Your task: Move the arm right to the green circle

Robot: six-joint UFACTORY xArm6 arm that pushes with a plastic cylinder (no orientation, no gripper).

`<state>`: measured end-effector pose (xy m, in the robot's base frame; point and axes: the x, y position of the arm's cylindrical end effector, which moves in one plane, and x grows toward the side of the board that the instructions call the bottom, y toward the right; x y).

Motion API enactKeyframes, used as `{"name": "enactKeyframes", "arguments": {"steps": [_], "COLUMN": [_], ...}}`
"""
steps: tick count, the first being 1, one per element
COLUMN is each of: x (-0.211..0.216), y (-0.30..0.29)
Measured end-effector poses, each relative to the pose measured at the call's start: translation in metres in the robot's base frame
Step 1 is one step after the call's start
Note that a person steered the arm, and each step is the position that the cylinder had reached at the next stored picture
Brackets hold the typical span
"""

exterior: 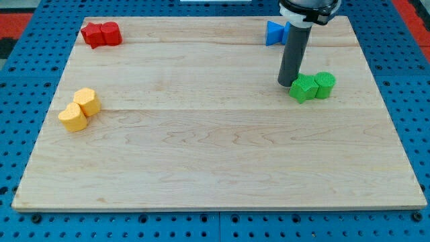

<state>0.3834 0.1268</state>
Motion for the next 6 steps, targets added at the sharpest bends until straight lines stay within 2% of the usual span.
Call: {"name": "enactKeyframes", "arguments": {"steps": [2,3,4,5,6], "x": [0.079,0.069,0.042,0.008,0.012], "y": [0.004,0.079,0.114,0.113,0.061]}}
